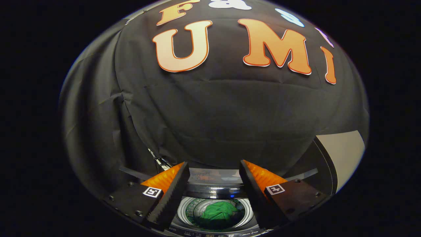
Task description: Put the clothes into the washing machine and then close the washing machine lid.
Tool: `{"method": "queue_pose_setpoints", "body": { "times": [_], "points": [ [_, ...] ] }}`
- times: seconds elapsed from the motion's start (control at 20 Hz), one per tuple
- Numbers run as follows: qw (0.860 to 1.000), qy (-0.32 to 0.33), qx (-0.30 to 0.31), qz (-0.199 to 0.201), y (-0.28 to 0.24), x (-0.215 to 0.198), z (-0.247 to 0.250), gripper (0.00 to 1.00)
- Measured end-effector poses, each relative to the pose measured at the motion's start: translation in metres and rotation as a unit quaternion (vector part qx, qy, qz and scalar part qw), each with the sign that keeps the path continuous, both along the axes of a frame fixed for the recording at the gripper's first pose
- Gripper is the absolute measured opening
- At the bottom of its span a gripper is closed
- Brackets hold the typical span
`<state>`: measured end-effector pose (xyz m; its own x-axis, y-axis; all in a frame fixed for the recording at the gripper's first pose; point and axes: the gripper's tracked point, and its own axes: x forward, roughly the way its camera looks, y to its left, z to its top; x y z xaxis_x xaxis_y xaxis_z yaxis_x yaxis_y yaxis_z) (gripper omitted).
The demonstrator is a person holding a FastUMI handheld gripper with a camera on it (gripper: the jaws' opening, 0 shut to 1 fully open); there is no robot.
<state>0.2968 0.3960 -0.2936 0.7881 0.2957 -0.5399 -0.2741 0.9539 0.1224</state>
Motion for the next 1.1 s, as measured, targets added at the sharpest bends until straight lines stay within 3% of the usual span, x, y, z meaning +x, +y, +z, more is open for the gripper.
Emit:
{"method": "queue_pose_setpoints", "body": {
  "times": [0.8, 1.1],
  "points": [
    [1.0, 0.012, -0.005, -0.008, -0.011, -0.054, -0.037, 0.99],
    [0.993, 0.119, -0.016, 0.0, -0.007, -0.095, -0.127, 0.98]
  ]
}}
